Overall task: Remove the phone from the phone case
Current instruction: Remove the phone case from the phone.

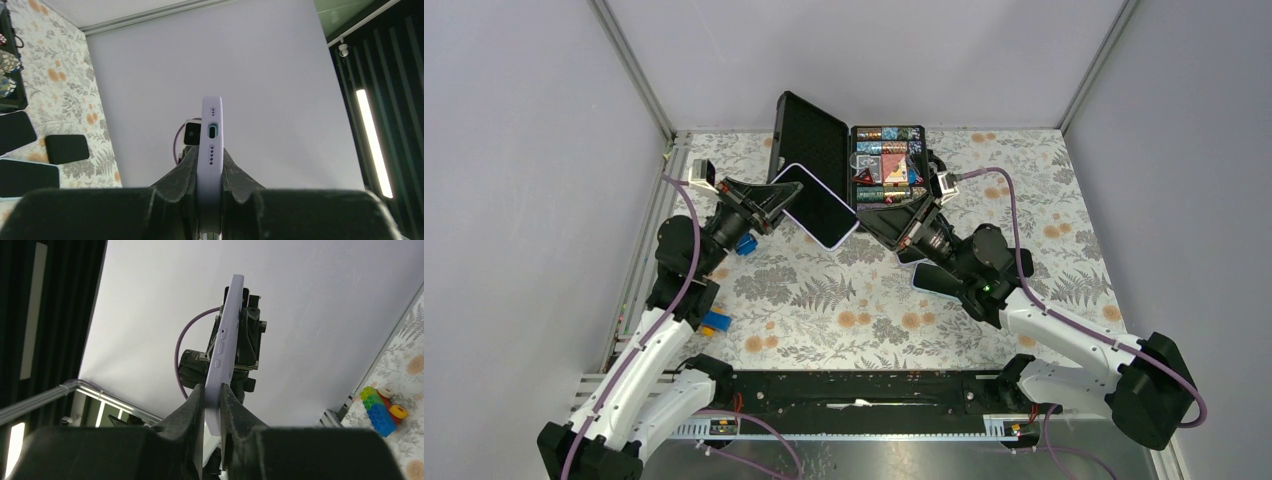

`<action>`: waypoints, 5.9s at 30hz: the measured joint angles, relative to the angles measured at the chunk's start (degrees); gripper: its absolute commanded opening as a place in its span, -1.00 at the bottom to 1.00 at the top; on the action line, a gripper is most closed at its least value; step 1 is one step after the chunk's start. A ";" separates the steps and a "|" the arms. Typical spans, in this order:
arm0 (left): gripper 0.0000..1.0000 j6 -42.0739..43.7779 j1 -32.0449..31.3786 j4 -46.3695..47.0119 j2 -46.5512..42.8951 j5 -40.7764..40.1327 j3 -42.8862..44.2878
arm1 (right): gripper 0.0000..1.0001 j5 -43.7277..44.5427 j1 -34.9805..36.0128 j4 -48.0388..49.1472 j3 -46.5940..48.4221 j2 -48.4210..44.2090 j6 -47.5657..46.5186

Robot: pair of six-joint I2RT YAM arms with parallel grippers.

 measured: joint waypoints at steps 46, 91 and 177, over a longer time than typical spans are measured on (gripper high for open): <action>-1.00 -19.12 -1.33 15.80 2.64 0.48 -3.06 | 0.63 2.73 -0.15 -17.99 -5.46 -3.85 -27.36; -1.00 -16.92 -1.03 13.88 6.03 1.11 -3.89 | -0.93 -2.62 -0.31 10.93 -0.74 2.62 -0.57; -1.00 -15.63 -2.40 14.49 9.88 -0.44 -2.71 | -0.63 -2.25 -1.25 -4.50 2.95 -1.16 -0.46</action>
